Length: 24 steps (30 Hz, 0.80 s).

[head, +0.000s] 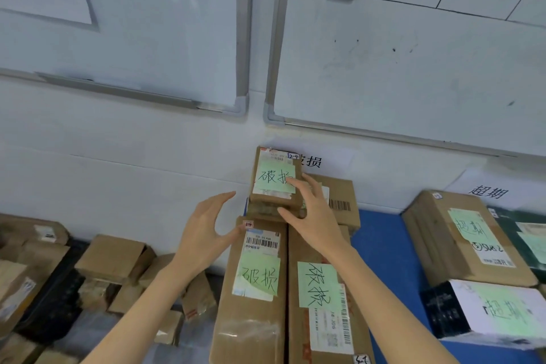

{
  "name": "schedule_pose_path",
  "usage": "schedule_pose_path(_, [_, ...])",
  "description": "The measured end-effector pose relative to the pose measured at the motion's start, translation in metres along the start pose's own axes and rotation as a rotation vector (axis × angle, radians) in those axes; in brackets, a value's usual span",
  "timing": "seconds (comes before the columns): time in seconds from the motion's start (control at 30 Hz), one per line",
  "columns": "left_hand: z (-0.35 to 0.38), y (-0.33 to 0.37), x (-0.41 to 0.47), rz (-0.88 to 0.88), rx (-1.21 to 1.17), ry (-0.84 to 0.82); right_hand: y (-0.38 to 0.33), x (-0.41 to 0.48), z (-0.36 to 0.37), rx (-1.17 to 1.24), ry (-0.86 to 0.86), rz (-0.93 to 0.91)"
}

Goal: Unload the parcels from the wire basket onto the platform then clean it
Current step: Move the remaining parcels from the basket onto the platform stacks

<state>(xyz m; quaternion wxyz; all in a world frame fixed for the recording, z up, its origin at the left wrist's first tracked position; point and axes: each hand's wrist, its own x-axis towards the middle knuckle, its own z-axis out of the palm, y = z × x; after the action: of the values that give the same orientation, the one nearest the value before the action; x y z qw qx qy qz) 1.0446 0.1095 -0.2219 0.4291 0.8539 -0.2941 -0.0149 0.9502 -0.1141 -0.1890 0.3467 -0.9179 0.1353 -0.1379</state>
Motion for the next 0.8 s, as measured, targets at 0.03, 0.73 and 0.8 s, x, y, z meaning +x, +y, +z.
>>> schedule_pose_path(0.03, [0.001, -0.001, 0.001, 0.017, 0.009, 0.004, 0.0, 0.001, 0.0, -0.021, 0.016, -0.007])
schedule_pose_path(0.73, [0.002, 0.041, 0.021, 0.23, 0.181, 0.057, 0.002, -0.006, -0.033, -0.118, 0.044, 0.013])
schedule_pose_path(0.8, [0.008, 0.06, 0.022, 0.262, 0.199, 0.05, 0.007, -0.019, -0.049, -0.133, 0.06, 0.043])
